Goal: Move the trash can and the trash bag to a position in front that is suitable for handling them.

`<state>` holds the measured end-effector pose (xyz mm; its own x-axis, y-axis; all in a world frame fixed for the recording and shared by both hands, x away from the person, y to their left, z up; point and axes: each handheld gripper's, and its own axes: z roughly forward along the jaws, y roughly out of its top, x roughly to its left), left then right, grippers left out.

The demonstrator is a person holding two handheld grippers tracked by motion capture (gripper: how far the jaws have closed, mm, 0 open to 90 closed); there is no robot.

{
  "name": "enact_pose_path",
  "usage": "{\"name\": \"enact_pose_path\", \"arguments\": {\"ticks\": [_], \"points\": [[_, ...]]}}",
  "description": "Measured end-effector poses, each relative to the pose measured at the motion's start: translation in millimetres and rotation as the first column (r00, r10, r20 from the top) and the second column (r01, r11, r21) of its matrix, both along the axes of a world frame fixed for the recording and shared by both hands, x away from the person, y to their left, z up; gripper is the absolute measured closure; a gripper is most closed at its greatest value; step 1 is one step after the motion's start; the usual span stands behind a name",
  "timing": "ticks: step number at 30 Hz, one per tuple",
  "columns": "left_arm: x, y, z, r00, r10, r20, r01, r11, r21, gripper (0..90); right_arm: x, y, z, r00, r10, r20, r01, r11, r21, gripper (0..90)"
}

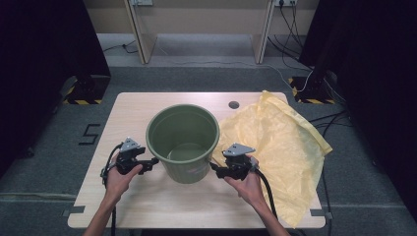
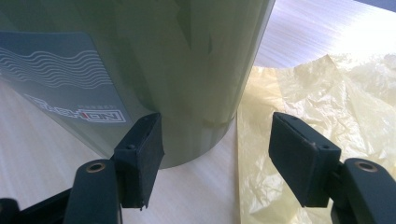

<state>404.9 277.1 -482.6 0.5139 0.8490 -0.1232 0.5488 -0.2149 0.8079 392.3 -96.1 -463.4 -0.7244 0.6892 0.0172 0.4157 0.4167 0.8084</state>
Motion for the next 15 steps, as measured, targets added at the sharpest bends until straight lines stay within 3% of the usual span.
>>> {"name": "enact_pose_path", "arguments": {"ticks": [4,9,15], "points": [[5.8,3.6,-4.5,0.9998,0.019,-0.009,-0.019,0.9992,-0.036,22.1,5.7,3.6,1.6,0.9999,-0.013,0.010,0.013,1.000,-0.001,35.3],[7.9,2.6,-5.3,0.9994,0.036,-0.001,-0.036,0.9987,-0.037,23.5,11.3,5.6,1.8,0.9995,-0.030,0.011,0.030,1.000,0.006,35.1],[9.7,1.3,-8.3,1.0000,0.009,-0.003,-0.009,0.9991,-0.042,23.2,15.7,1.8,2.6,0.9992,-0.041,0.003,0.041,0.999,0.013,32.6]]}}
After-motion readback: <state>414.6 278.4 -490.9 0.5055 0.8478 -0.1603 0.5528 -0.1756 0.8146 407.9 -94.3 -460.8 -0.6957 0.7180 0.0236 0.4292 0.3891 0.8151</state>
